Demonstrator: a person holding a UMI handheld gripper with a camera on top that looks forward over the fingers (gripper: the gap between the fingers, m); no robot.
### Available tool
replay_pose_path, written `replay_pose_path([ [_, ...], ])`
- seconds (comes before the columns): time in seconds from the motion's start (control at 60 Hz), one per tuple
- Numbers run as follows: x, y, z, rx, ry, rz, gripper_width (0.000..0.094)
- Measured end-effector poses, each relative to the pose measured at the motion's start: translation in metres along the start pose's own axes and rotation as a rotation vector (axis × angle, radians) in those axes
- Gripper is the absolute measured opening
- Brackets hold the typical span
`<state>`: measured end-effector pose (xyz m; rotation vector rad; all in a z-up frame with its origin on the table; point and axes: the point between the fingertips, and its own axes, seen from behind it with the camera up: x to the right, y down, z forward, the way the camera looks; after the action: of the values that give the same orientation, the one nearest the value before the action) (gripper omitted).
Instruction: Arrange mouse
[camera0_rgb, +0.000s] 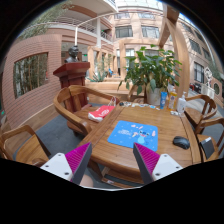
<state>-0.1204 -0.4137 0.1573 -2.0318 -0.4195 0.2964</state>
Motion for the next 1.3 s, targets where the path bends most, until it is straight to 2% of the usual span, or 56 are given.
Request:
replay_pose_path([
  [0.233, 0.159, 0.091, 0.000, -0.123, 0.223, 0.102, 0.0854],
  [0.4, 0.277, 0.117, -0.008, -0.130, 0.434, 0.161, 0.0853],
  [0.5, 0.329, 0.118, -0.003, -0.116, 0.502, 0.179, 0.0852],
  [0.767, 0.401, 0.105, 0.064, -0.113, 0.541, 0.149, 0.0854],
  [0.917, 0.417, 0.106, 0.096, -0.143, 0.536, 0.112, 0.0853],
  [1.133, 0.427, 0.088, 0.135, -0.132, 0.503, 0.104, 0.0852],
  [1.3, 0.449, 0.072, 0.164, -0.128, 0.525, 0.085, 0.0852],
])
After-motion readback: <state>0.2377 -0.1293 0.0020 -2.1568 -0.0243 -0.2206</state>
